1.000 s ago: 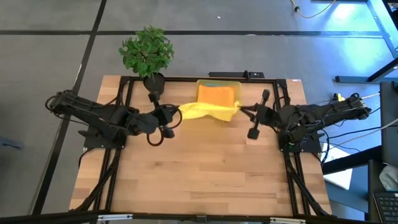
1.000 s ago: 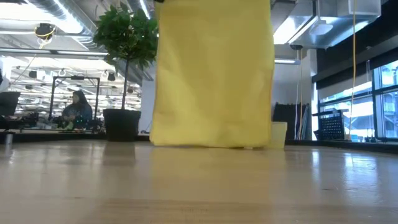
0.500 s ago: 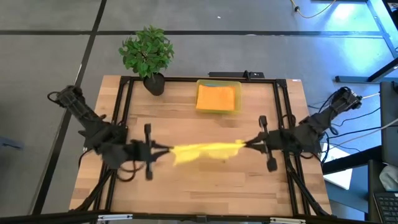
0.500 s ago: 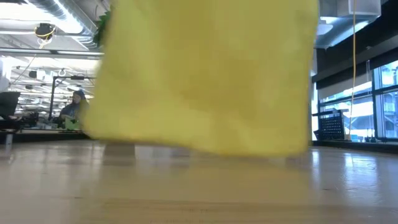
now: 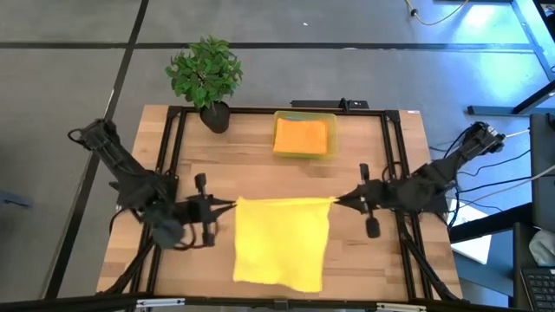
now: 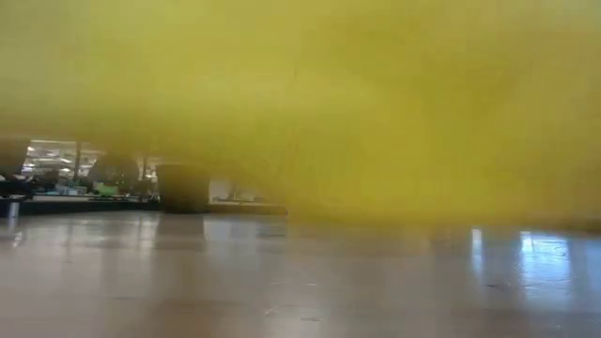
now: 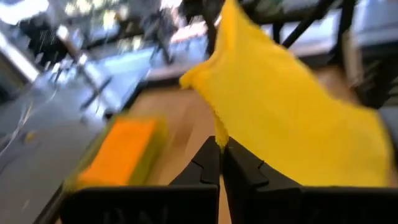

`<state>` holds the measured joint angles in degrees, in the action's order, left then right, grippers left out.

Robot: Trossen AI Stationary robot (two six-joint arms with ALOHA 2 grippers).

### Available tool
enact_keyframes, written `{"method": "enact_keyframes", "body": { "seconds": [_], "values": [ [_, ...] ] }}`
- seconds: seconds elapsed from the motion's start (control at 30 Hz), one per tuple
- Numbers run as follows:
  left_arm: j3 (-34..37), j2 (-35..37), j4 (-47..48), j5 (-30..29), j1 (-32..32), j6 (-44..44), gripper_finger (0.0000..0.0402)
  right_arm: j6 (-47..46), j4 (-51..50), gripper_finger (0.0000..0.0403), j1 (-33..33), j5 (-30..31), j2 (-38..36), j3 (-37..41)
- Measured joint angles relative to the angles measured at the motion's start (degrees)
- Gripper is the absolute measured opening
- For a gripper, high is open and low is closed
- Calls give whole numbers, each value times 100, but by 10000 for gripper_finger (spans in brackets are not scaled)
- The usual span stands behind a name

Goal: Fold microfiber towels
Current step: Fold the yellow microfiber towel

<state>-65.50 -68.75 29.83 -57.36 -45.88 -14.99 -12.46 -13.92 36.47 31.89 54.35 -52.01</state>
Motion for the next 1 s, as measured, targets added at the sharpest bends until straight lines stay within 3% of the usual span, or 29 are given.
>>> {"method": "enact_keyframes", "body": {
  "seconds": [0.13,0.4,0.6,0.8,1.0],
  "values": [
    [408,-39,868,207,389,-1004,0,-488,-499,0,-335,34,78,309],
    [1680,-39,943,934,1348,-974,1,-674,-787,0,-1136,43,181,976],
    [2370,-35,783,981,1884,-695,0,-398,-705,0,-1765,57,187,1376],
    [2667,-35,-346,1264,2143,-495,0,-379,-419,0,-2132,-363,187,1674],
    [2907,-244,-2690,2178,2468,1174,3,-346,-311,0,-2194,-458,190,1687]
  ]
}}
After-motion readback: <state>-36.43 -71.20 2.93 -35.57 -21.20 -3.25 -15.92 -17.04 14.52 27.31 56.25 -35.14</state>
